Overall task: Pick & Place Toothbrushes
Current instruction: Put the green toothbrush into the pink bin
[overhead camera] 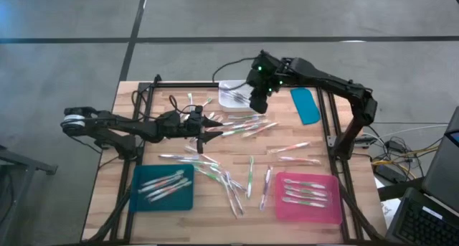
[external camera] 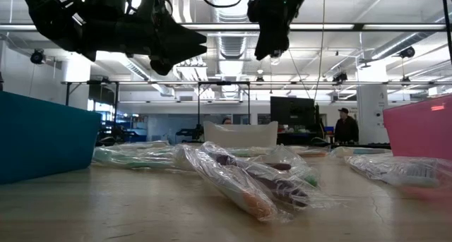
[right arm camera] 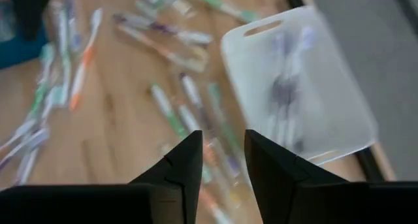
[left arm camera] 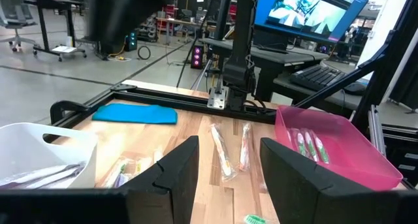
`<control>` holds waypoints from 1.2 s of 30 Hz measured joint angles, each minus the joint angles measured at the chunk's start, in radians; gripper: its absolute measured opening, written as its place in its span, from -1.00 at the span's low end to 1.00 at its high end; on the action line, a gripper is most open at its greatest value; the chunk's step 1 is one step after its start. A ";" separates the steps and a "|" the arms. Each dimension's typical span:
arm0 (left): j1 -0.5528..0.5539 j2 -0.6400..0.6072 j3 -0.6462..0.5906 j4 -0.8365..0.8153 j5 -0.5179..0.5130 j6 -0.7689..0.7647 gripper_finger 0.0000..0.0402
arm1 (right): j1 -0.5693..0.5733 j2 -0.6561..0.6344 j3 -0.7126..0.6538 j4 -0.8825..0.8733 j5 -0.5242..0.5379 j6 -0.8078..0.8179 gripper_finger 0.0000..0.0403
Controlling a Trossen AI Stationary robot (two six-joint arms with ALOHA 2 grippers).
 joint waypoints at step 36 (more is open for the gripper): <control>0.000 0.000 -0.001 -0.040 0.000 0.026 -0.17 | 0.661 -0.007 -0.027 -0.164 0.350 1.055 -0.39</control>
